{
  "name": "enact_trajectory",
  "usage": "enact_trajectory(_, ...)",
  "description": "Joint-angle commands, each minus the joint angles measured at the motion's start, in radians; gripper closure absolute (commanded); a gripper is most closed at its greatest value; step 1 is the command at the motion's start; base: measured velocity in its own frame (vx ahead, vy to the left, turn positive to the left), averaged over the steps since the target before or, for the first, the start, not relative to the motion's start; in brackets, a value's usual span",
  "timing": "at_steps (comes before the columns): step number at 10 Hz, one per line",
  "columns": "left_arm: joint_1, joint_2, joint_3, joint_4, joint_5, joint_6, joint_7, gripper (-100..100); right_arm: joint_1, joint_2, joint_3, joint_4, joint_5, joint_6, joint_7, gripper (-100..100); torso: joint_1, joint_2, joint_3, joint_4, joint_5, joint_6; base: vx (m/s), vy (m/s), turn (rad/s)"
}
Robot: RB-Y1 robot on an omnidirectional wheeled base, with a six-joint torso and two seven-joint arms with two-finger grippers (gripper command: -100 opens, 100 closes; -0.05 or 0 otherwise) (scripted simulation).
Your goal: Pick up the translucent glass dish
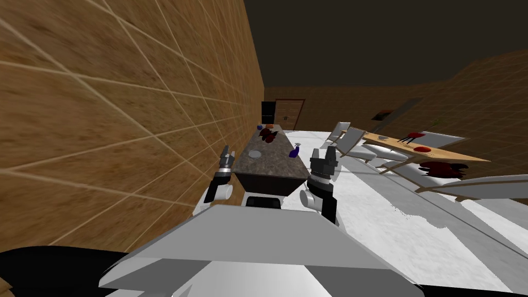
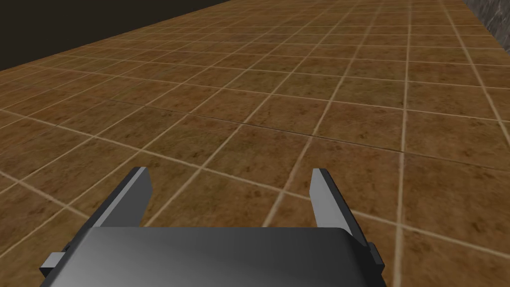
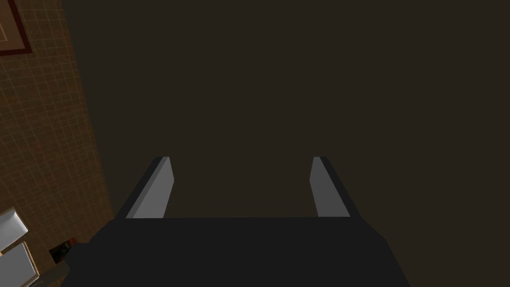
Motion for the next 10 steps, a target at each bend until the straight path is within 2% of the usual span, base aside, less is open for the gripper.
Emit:
enact_trajectory(1, -0.040, 0.017, 0.004, 0.030, -0.005, 0.043, 0.008, -100, 0.000, 0.000, 0.000, 0.000, 0.000, 0.000, 0.000, 0, 0.000, 0.000, 0.000, 0.000, 0.000, 0.000, -0.040, -0.002, -0.065)
enact_trajectory(2, -0.073, 0.032, 0.009, 0.062, -0.010, 0.070, 0.014, -100, 0.000, 0.000, 0.000, 0.000, 0.000, 0.000, 0.000, 0, 0.000, -0.001, -0.001, 0.000, 0.000, 0.000, -0.051, -0.001, -0.106)
enact_trajectory(3, -0.080, 0.032, 0.009, 0.062, -0.010, 0.081, 0.014, -100, 0.000, 0.000, 0.000, 0.000, 0.000, 0.000, 0.000, 0, 0.000, -0.001, -0.001, 0.000, 0.000, 0.000, -0.041, 0.002, -0.037)
enact_trajectory(5, -0.148, 0.061, 0.023, 0.131, -0.019, 0.146, 0.030, -100, 0.000, 0.000, 0.000, 0.000, 0.000, 0.000, 0.000, 0, 0.000, -0.001, -0.001, 0.000, 0.000, 0.000, -0.057, -0.011, -0.101)
enact_trajectory(6, -0.169, 0.061, 0.023, 0.137, -0.019, 0.169, 0.030, -100, 0.000, 0.000, 0.000, 0.000, 0.000, 0.000, 0.000, 0, 0.000, 0.000, 0.000, 0.000, 0.000, 0.000, -0.050, -0.001, -0.048)
enact_trajectory(7, -0.204, 0.075, 0.031, 0.175, -0.024, 0.204, 0.038, -100, 0.000, 0.000, 0.000, 0.000, 0.000, 0.000, 0.000, 0, 0.000, -0.001, 0.000, 0.000, 0.000, 0.000, -0.046, -0.009, -0.102)
enact_trajectory(8, -0.217, 0.075, 0.031, 0.180, -0.024, 0.217, 0.038, -100, 0.000, 0.000, 0.000, 0.000, 0.000, 0.000, 0.000, 0, 0.000, -0.001, -0.001, 0.000, 0.000, 0.000, -0.030, -0.005, -0.049)
enact_trajectory(9, -0.256, 0.090, 0.040, 0.218, -0.029, 0.259, 0.047, -100, 0.000, 0.000, 0.000, 0.000, 0.000, 0.000, 0.000, 0, 0.000, -0.002, -0.001, 0.000, 0.000, 0.000, -0.032, -0.005, -0.095)
enact_trajectory(10, -0.268, 0.090, 0.040, 0.226, -0.029, 0.269, 0.047, -100, 0.000, 0.000, 0.000, 0.000, 0.000, 0.000, 0.000, 0, 0.000, -0.002, -0.001, -0.001, 0.000, 0.000, -0.029, -0.003, -0.053)
